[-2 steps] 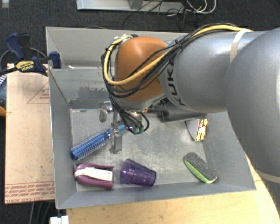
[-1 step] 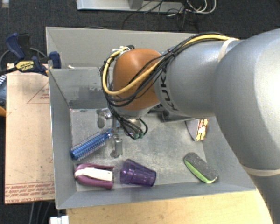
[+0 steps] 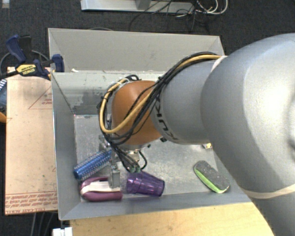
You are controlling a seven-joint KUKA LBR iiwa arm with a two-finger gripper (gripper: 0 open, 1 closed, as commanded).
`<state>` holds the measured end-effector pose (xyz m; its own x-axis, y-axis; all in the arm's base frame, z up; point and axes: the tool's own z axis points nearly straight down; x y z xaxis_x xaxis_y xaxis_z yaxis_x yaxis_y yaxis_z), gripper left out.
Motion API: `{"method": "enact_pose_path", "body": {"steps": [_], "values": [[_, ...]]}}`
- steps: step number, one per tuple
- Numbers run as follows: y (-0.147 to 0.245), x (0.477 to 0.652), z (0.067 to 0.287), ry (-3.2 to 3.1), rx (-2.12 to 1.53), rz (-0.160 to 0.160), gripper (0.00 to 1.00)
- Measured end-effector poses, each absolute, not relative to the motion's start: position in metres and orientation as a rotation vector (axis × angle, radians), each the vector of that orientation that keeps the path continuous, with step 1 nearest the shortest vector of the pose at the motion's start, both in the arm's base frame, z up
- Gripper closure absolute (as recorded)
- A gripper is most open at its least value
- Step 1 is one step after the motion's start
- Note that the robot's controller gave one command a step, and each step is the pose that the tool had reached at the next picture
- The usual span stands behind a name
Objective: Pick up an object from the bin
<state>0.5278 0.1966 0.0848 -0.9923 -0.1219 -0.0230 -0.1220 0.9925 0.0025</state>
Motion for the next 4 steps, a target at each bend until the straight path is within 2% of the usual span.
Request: {"method": "enact_pose_path", "body": {"steps": [1,2,3,4], "values": [[0.228,0.536,0.079,3.074,-0.560,-0.003,1.00],[0.228,0.536,0.079,3.075,-0.560,-0.003,1.00],[0.224,0.524,0.121,3.059,-0.649,-0.003,1.00],[0.226,0.529,0.150,3.057,-0.649,-0.002,1.00]]}}
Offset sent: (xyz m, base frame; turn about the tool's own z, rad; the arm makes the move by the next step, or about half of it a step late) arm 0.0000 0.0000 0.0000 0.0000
